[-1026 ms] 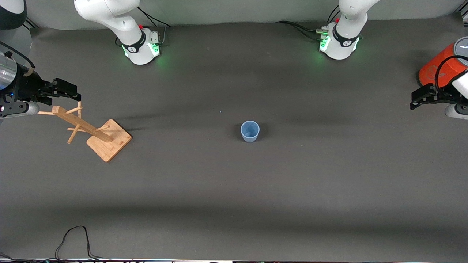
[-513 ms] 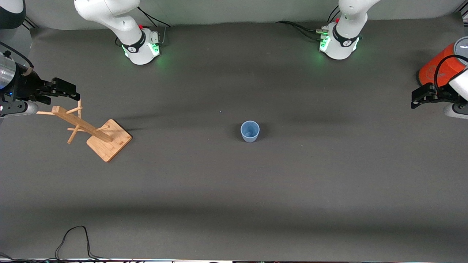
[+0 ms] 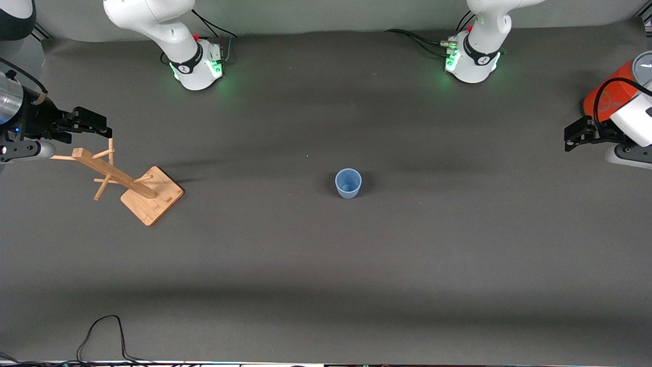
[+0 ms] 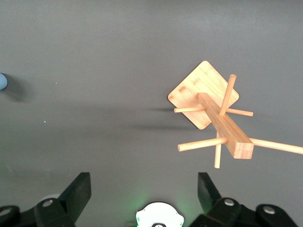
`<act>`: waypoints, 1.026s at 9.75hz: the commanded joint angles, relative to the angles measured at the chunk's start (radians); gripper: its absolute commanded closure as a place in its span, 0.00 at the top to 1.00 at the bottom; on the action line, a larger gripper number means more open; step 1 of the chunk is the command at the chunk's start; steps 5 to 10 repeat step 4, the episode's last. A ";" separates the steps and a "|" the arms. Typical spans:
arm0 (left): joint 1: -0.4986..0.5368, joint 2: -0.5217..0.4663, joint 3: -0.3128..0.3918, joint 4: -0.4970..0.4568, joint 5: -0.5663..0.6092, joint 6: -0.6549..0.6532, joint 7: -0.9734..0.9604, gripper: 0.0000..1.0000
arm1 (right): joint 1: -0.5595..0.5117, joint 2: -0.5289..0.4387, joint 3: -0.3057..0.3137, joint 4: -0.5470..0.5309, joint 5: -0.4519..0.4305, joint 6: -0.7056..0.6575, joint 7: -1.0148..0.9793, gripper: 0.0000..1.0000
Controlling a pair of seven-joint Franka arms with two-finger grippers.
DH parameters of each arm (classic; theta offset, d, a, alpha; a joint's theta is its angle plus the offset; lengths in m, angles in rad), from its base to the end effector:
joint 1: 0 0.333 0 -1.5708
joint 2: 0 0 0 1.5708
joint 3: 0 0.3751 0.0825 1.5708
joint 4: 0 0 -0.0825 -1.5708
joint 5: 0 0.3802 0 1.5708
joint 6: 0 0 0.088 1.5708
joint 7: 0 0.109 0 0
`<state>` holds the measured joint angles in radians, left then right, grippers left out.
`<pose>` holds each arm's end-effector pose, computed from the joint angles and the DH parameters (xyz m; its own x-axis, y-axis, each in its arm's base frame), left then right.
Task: Rotate and upright cup with both arms
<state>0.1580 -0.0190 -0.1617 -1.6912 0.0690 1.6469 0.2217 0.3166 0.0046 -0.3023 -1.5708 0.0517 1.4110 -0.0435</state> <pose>0.5473 0.0041 0.6421 0.9728 -0.2279 -0.0409 -0.2302 -0.9710 -0.0642 0.5336 0.0144 0.6668 0.9848 0.0655 -0.1609 0.0569 -0.9967 -0.0574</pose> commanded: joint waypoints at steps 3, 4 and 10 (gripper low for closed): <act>-0.086 -0.009 0.087 -0.002 0.006 -0.012 -0.036 1.00 | 0.006 -0.006 0.000 0.021 -0.021 -0.017 0.011 1.00; -0.084 -0.009 0.087 -0.002 0.006 -0.010 -0.036 1.00 | 0.006 -0.005 0.000 0.026 -0.021 -0.017 0.013 1.00; -0.084 -0.009 0.087 -0.002 0.006 -0.010 -0.036 1.00 | 0.006 -0.005 0.000 0.026 -0.021 -0.017 0.013 1.00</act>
